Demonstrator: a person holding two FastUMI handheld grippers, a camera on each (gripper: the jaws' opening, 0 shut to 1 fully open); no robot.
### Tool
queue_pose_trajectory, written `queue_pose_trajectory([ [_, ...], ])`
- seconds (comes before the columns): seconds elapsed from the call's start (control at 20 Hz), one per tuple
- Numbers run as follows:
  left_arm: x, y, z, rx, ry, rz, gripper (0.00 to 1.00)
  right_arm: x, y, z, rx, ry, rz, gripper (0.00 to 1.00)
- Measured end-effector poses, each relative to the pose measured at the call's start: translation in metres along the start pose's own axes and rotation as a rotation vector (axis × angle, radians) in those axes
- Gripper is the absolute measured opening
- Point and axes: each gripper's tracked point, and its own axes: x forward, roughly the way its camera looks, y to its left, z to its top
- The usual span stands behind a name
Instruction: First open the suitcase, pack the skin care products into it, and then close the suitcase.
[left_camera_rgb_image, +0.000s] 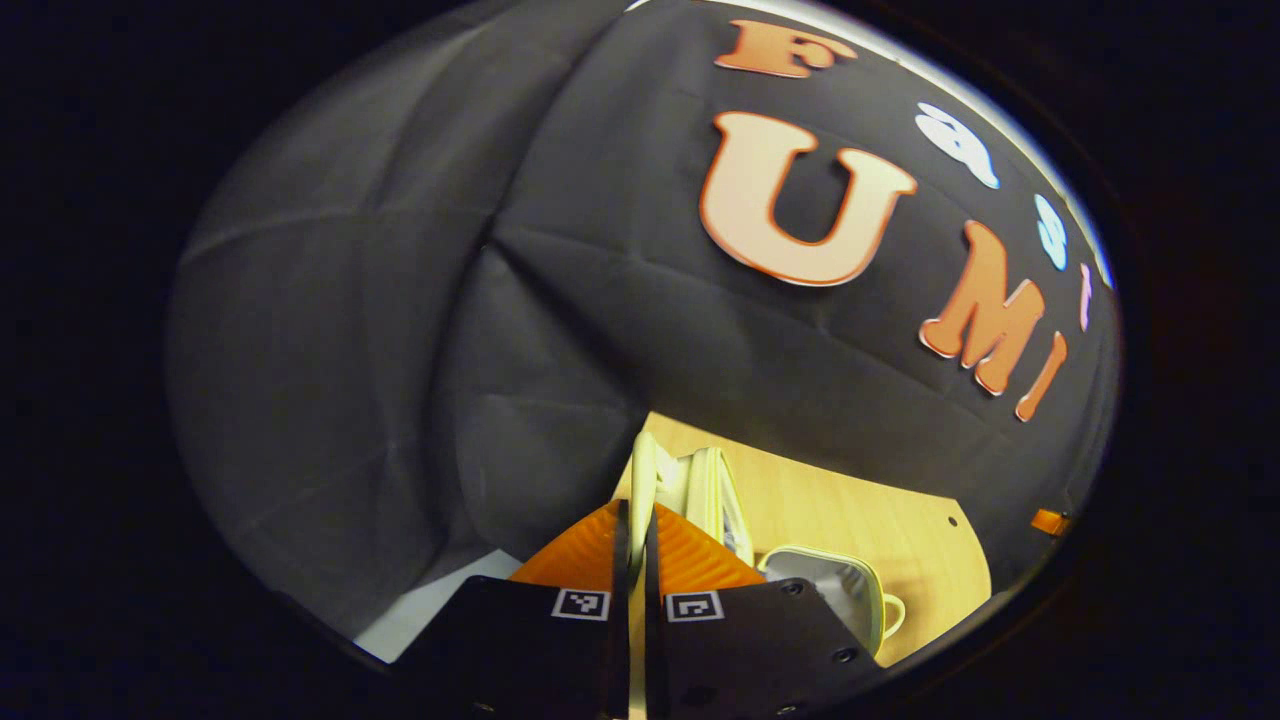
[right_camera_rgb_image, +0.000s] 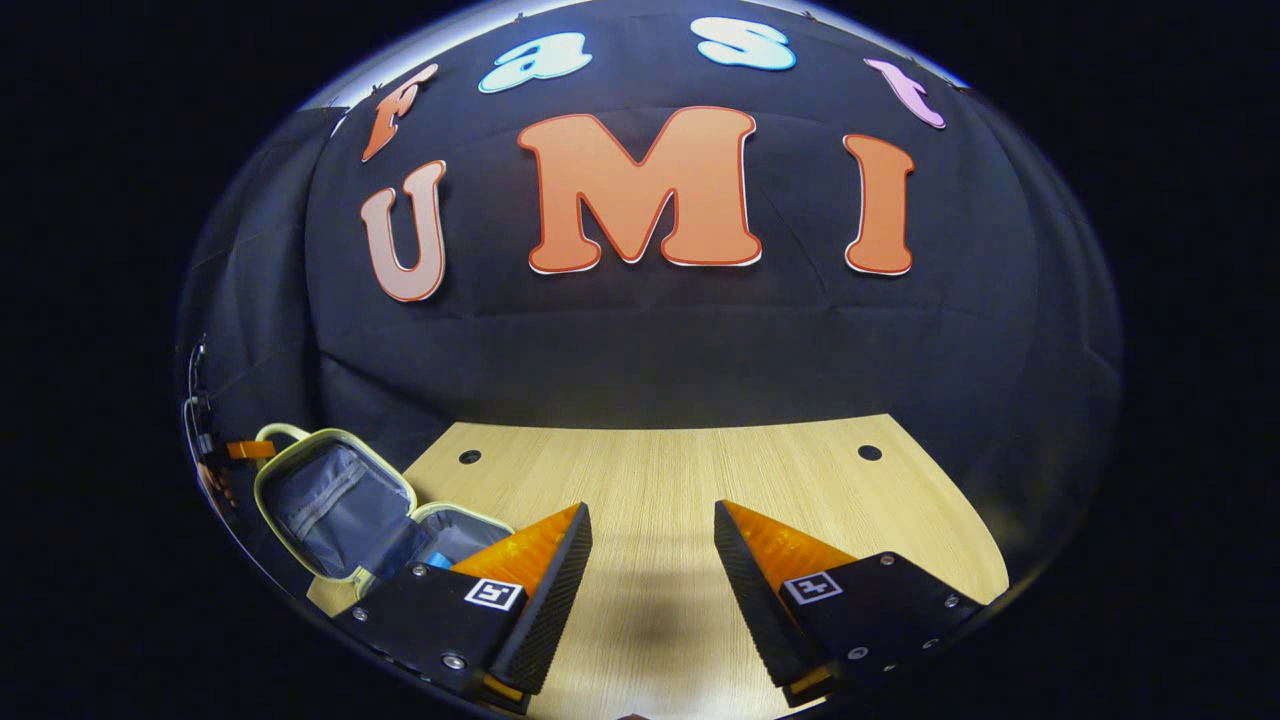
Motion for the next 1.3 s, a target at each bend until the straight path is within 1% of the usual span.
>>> queue_pose_trajectory([
  [0.15,-0.020,-0.050,0.010,0.063,-0.028,-0.031,0.06,0.004,-0.005,-0.001,-0.003,-0.003,0.050,0.80],
  [0.3,-0.034,-0.096,0.011,0.123,-0.038,-0.022,0.06,0.010,-0.017,-0.002,-0.005,-0.006,0.107,0.80],
  [0.45,-0.046,-0.148,0.004,0.148,-0.048,-0.027,0.06,0.014,-0.031,-0.002,0.003,-0.009,0.162,0.80],
  [0.6,-0.049,-0.194,-0.013,0.188,-0.026,-0.027,0.06,0.012,-0.043,-0.010,0.028,0.015,0.217,0.80],
  [0.8,-0.043,-0.252,-0.040,0.240,0.007,-0.045,0.06,0.008,-0.062,-0.016,0.020,0.014,0.246,0.80],
  [0.9,-0.039,-0.279,-0.060,0.237,0.030,-0.061,0.06,0.006,-0.074,-0.018,0.014,0.013,0.250,0.80],
  [1.05,-0.031,-0.317,-0.095,0.257,0.074,-0.093,0.06,0.004,-0.087,-0.026,0.041,0.036,0.261,0.80],
  [1.3,-0.025,-0.346,-0.143,0.270,0.153,-0.118,0.06,0.002,-0.104,-0.032,0.044,0.044,0.258,0.80],
])
